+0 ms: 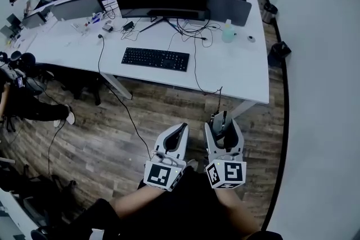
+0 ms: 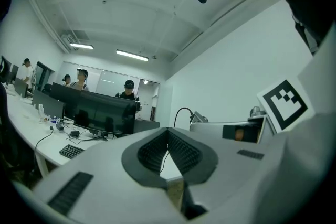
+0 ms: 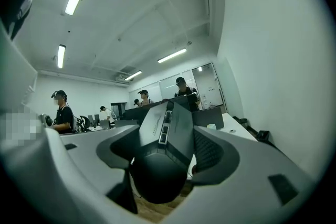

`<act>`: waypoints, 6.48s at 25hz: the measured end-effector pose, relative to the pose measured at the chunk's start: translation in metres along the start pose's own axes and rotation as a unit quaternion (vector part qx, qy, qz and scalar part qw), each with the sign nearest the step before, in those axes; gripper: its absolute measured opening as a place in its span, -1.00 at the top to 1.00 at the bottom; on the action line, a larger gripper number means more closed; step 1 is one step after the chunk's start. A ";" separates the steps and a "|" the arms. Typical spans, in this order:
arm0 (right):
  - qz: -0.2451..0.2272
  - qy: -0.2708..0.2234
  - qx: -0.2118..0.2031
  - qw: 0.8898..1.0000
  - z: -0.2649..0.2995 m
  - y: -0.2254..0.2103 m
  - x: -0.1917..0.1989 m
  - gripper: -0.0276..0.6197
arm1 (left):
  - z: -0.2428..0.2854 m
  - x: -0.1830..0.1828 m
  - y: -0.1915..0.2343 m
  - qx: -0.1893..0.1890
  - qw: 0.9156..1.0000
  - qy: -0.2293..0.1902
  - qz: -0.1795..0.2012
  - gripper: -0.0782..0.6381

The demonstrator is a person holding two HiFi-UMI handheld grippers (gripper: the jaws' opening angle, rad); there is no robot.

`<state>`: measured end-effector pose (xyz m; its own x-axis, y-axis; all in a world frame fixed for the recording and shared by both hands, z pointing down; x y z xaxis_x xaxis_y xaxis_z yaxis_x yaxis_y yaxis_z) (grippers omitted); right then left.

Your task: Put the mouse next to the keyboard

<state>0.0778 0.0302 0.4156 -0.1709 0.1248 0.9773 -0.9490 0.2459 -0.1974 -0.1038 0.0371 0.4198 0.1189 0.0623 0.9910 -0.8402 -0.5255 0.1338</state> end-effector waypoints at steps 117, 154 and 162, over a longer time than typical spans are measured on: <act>0.009 0.321 0.136 0.937 0.049 -0.145 0.167 -0.09 | 0.126 0.057 -0.020 0.084 0.986 0.139 -0.045 0.77; 0.004 0.403 0.106 0.909 0.075 -0.167 0.231 -0.09 | 0.128 0.062 -0.030 0.076 0.982 0.154 -0.080 0.77; 0.027 0.368 0.097 0.924 0.056 -0.156 0.202 -0.09 | 0.104 0.052 -0.027 0.083 0.985 0.134 -0.073 0.77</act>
<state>0.1768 -0.0368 0.6482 -0.0607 0.7698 0.6354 -0.9861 0.0524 -0.1577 -0.0202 -0.0341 0.4664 0.0692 0.3570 0.9315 -0.7240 -0.6245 0.2931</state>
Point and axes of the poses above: the fingertips, and each gripper's own axes: z forward along the fingers, y to its left, x out of its underside, the point moved 10 cm from there along -z, backward along the fingers, and after that the axes turned 1 degree about x, right-handed, at the moved point
